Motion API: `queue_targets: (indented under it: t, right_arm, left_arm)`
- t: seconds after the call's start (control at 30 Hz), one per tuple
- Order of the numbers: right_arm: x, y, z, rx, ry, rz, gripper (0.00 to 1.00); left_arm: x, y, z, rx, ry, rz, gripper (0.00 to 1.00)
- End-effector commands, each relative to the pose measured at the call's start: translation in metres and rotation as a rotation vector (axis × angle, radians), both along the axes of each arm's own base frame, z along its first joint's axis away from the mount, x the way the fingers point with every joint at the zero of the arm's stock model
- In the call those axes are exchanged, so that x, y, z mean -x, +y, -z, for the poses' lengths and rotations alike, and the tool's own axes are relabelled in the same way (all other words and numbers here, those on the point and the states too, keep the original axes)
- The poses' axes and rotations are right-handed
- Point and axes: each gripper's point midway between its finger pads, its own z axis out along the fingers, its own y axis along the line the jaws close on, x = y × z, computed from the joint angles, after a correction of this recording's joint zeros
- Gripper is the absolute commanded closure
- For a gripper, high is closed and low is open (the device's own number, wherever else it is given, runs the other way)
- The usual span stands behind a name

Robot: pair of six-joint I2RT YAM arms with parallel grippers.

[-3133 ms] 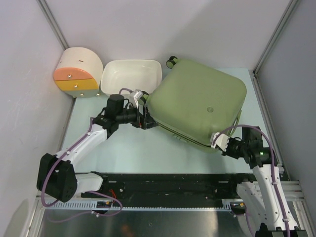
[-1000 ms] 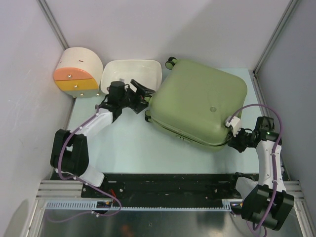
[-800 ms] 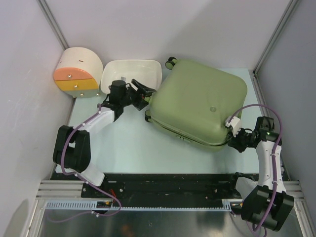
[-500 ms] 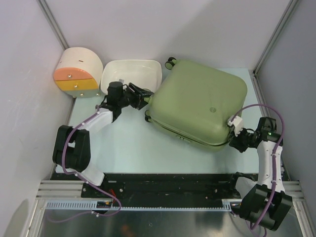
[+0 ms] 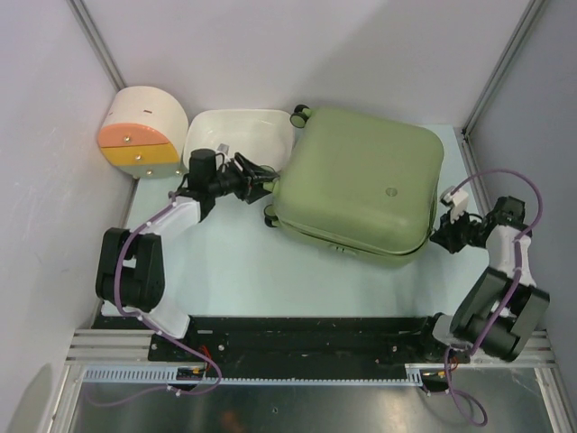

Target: Open, take out, and arrange the luggage

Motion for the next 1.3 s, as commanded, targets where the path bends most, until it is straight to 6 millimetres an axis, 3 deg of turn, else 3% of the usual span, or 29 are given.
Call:
queue_targets:
  t: [0.0,0.2,0.43,0.87,0.97,1.1,1.27]
  right_arm:
    - [-0.089,-0.078,-0.067,0.209,-0.358,0.063,1.00]
    - [-0.129,-0.103,-0.069,0.229,-0.422,0.066,1.00]
    - [-0.192,-0.129,-0.081,0.234,-0.577,0.102,1.00]
    - [-0.309,-0.144,-0.092,0.244,-0.796,0.101,1.00]
    - [-0.320,-0.131,-0.091,0.181,-0.841,0.018,1.00]
    - [-0.335,-0.098,-0.080,0.123,-0.911,-0.150,1.00]
    - [-0.338,-0.050,-0.059,0.020,-0.883,-0.338,1.00]
  left_arm:
    - [-0.035,0.053,0.033,-0.257,-0.113,-0.075,1.00]
    - [-0.051,0.055,0.032,-0.303,-0.141,-0.063,1.00]
    - [-0.065,0.053,0.034,-0.346,-0.171,-0.014,1.00]
    - [-0.077,0.035,0.042,-0.387,-0.219,0.097,1.00]
    - [-0.077,0.027,0.045,-0.388,-0.221,0.133,1.00]
    - [-0.077,0.012,0.050,-0.406,-0.243,0.186,1.00]
    - [-0.088,-0.008,0.056,-0.414,-0.255,0.237,1.00]
